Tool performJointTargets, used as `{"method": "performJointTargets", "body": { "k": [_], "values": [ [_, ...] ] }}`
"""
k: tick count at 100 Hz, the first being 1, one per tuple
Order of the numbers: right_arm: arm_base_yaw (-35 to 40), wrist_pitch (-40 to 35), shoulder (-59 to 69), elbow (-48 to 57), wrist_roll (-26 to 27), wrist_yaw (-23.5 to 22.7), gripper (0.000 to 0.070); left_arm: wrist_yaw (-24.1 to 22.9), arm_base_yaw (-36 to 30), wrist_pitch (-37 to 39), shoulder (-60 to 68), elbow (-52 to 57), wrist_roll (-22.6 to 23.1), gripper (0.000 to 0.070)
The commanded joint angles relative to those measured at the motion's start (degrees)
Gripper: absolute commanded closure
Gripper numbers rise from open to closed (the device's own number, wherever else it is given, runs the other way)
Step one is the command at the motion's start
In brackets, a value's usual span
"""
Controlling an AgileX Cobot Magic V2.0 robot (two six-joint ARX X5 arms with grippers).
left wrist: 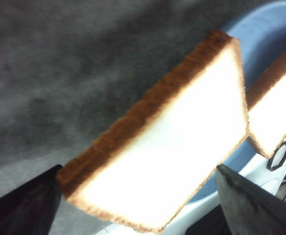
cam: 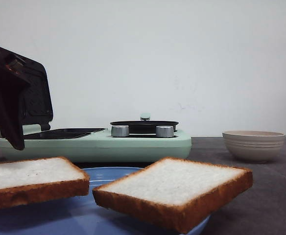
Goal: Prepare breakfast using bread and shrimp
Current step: 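Grasp the nearer bread slice with the left gripper and lift it, then lower the bread slice onto the press plate and open the left gripper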
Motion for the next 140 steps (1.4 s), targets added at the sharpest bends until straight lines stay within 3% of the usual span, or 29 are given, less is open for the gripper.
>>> {"method": "performJointTargets", "body": {
  "k": [1,8,24,31,38,63,82,114,126,140],
  "values": [
    [0.1,0.2,0.2,0.9,-0.7,0.1,0.026,0.5,-0.6,0.6,1.2,0.8,0.7,0.0162],
    [0.1,-0.1,0.2,0.9,-0.7,0.1,0.026,0.5,-1.0,1.1,1.2,0.8,0.7,0.0217],
    [0.1,-0.4,0.2,0.9,-0.6,0.1,0.026,0.5,-1.4,1.2,1.2,0.8,0.9,0.0414],
    [0.1,-0.4,0.2,0.9,-0.6,0.1,0.026,0.5,-1.4,1.2,1.2,0.8,1.6,0.0531],
    [0.1,-0.4,0.2,0.9,-0.6,0.1,0.026,0.5,-1.4,1.1,1.2,0.8,3.2,0.07],
    [0.1,-0.4,0.2,0.9,-0.6,0.1,0.026,1.4,-1.4,0.0,0.5,1.0,4.4,0.07],
    [0.1,-0.4,0.2,0.9,-0.7,0.1,0.026,6.9,-1.4,-0.6,-2.8,3.1,5.2,0.07],
    [1.2,-0.3,0.3,0.9,-0.7,0.1,0.026,6.8,-1.4,1.4,-7.8,16.4,2.1,0.07],
    [1.8,-0.3,0.3,0.9,-0.7,0.2,0.026,2.8,-1.7,6.6,-7.8,23.5,-0.2,0.07],
    [2.3,-0.3,0.3,0.9,-1.2,0.9,0.026,-8.9,-2.4,16.7,-7.8,29.4,-1.3,0.07]
  ]
}}
